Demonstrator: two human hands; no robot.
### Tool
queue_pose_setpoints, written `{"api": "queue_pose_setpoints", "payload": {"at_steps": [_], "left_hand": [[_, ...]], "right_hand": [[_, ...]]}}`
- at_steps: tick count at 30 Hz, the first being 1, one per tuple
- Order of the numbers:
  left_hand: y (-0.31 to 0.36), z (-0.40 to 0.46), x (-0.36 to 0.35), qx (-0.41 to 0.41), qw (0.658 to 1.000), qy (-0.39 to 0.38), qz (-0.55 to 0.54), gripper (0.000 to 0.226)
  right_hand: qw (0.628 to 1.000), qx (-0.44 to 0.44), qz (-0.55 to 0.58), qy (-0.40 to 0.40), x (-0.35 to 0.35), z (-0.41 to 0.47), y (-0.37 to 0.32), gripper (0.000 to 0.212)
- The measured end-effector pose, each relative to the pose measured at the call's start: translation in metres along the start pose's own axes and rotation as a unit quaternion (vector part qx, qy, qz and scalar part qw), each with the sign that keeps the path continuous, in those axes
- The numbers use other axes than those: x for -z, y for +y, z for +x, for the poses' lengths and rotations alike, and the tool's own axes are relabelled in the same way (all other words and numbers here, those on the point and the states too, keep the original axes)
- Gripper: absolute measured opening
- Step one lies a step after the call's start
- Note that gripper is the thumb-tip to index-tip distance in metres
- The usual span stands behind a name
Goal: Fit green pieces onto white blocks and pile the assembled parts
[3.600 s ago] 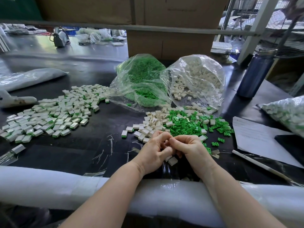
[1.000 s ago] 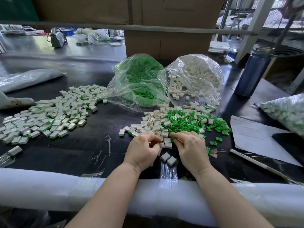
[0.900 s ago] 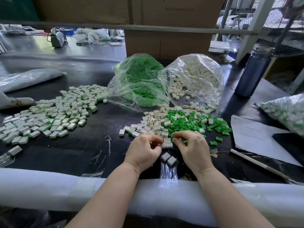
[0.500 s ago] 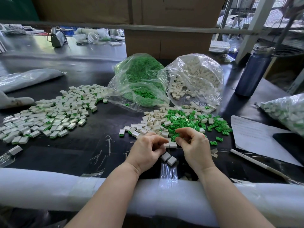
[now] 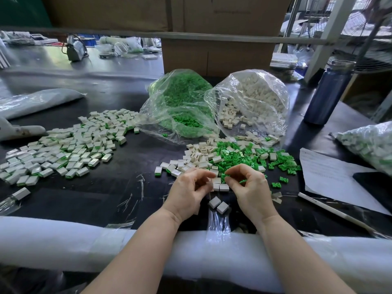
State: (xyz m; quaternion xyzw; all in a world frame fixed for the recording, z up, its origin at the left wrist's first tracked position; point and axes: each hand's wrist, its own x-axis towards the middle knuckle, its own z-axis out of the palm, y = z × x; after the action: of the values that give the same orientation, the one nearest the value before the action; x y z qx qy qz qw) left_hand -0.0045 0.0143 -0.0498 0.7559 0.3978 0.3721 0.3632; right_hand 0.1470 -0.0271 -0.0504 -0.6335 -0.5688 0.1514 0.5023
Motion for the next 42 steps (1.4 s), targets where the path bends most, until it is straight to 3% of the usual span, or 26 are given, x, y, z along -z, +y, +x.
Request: {"api": "queue_pose_setpoints", "payload": {"at_steps": [7,15,33,42], "left_hand": [[-0.002,0.002,0.002,0.072,0.99,0.01,-0.124,0.01],[-0.002,0.002,0.003,0.094,0.981,-0.017,-0.17,0.007],[0.001,0.002,0.001,0.081,0.981,-0.04,-0.172,0.018],[0.001,0.001,-0.001,0.072,0.986,-0.061,-0.137,0.024]], "right_hand": [[0.996,-0.026,0.075,-0.037,0.001,-0.001,-0.007,0.02],[0.99,-0.049,0.106,-0.073,0.002,-0.002,-0.013,0.009],[0.979,-0.082,0.143,-0.122,0.002,-0.003,-0.013,0.012],[0.979,-0.08,0.121,-0.143,0.003,-0.002,-0.01,0.025]]}}
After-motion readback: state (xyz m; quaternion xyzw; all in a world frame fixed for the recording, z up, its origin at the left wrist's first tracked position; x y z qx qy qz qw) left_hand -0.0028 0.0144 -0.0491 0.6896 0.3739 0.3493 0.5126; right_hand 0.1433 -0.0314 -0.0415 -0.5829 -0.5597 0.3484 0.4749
